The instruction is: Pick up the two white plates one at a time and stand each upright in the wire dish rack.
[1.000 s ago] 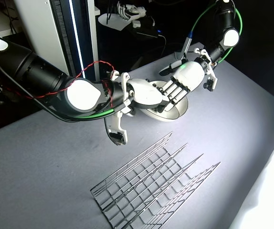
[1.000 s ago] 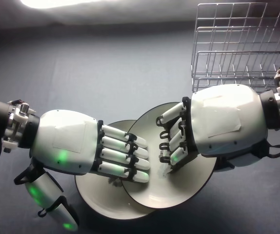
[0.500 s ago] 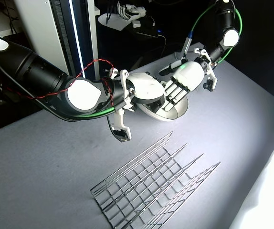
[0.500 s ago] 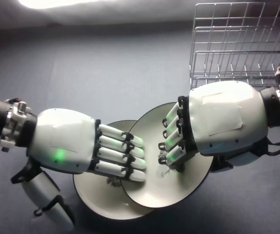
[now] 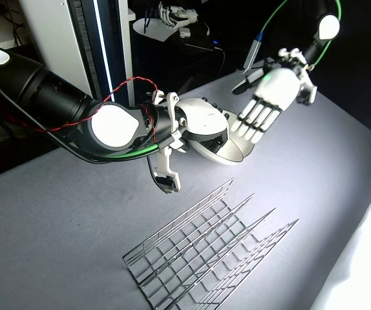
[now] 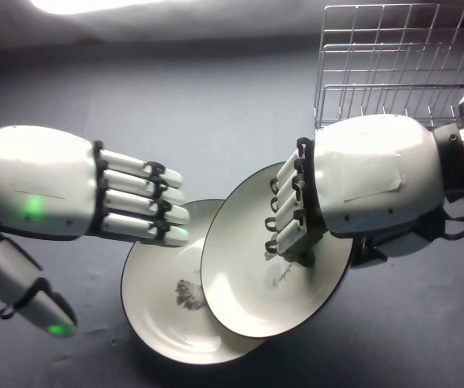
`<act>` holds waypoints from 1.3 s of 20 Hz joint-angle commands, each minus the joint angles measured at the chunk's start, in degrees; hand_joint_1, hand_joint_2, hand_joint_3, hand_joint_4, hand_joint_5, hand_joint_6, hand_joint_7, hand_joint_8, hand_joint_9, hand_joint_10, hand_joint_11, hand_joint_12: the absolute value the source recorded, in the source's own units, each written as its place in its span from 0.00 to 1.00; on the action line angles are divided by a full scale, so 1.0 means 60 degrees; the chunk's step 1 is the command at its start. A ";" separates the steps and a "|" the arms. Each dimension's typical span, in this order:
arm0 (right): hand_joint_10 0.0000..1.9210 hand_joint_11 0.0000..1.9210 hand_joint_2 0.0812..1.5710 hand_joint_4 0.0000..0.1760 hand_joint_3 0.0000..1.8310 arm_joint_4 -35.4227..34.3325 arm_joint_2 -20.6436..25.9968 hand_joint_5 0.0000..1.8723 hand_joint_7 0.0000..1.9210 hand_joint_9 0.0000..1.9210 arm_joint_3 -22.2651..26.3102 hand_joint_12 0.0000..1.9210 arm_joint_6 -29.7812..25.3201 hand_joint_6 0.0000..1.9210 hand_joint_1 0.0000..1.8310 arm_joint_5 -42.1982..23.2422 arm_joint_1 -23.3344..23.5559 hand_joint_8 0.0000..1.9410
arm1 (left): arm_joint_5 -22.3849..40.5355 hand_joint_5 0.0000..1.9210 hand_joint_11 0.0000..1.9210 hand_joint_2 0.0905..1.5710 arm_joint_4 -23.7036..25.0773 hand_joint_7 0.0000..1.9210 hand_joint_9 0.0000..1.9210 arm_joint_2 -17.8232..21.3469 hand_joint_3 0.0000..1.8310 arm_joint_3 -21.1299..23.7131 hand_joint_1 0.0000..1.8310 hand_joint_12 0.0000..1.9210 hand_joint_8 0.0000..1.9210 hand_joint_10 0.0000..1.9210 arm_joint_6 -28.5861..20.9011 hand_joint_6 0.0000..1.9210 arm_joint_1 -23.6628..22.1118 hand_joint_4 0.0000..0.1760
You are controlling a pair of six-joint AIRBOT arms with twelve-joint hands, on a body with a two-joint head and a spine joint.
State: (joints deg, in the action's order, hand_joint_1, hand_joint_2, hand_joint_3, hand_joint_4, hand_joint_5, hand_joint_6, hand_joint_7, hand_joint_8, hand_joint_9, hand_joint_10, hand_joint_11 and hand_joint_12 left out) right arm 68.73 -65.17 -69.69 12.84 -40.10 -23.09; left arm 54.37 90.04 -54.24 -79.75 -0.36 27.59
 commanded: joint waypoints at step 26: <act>0.59 0.42 0.67 0.00 0.00 -0.6030 0.1242 0.52 0.56 0.50 0.1940 0.69 -0.0460 0.49 0.76 0.1486 0.2715 0.40 | 0.0668 0.00 0.00 0.64 -0.1789 0.00 0.00 0.1713 0.00 -0.0505 0.00 0.00 0.00 0.00 -0.0296 0.00 0.0105 0.00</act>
State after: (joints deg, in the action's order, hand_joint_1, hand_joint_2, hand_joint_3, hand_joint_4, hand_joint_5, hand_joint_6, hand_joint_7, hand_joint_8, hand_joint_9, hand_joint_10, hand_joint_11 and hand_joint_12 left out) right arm 34.65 -58.11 -58.37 10.66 -25.12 -7.46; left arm 56.47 83.48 -44.29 -82.72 -2.22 28.38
